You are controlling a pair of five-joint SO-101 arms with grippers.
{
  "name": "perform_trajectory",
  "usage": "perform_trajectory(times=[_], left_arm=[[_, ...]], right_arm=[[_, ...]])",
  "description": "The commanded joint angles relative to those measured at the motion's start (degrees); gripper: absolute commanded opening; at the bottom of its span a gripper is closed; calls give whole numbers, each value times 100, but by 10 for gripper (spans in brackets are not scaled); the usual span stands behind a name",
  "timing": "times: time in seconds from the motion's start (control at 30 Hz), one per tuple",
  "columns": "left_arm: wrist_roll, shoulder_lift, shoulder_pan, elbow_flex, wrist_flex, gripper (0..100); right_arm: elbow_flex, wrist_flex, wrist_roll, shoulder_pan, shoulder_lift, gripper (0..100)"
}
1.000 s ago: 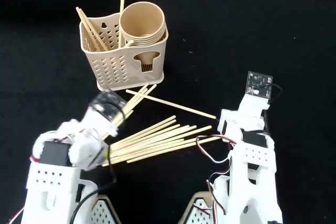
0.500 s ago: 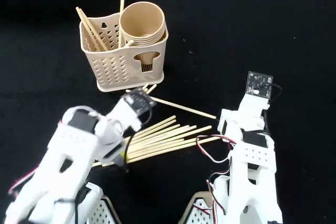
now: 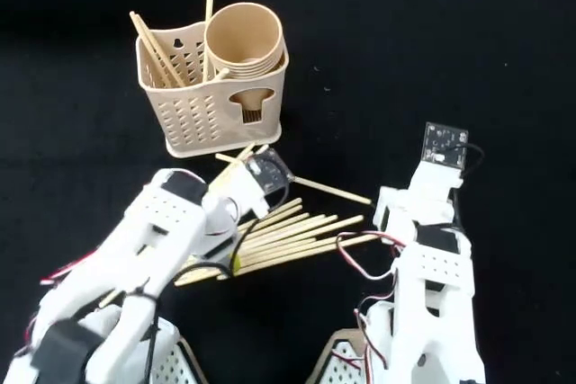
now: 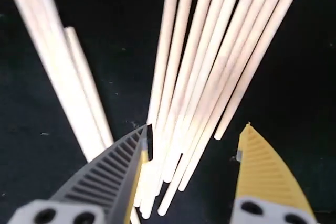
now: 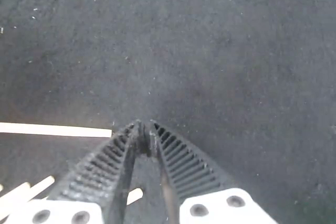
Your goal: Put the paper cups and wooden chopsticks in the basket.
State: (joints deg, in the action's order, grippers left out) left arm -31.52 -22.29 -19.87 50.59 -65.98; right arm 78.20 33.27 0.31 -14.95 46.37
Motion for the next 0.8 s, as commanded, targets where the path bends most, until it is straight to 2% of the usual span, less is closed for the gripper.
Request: perform_trajectory(times=[0.0,0.23,0.47,0.77], left_arm=[[18,501,-101,-321,97,278],[26,1020,-119,-312,536,277],[9,1020,-365,-321,167,125],[0,1011,-505,-330,-70,73]], right_arm=[[-40,-123,-9,-79,75,15],[-40,-123,-9,-79,75,15],[-31,-229,-9,-70,75,15],[-22,-229,-9,-70,75,15]])
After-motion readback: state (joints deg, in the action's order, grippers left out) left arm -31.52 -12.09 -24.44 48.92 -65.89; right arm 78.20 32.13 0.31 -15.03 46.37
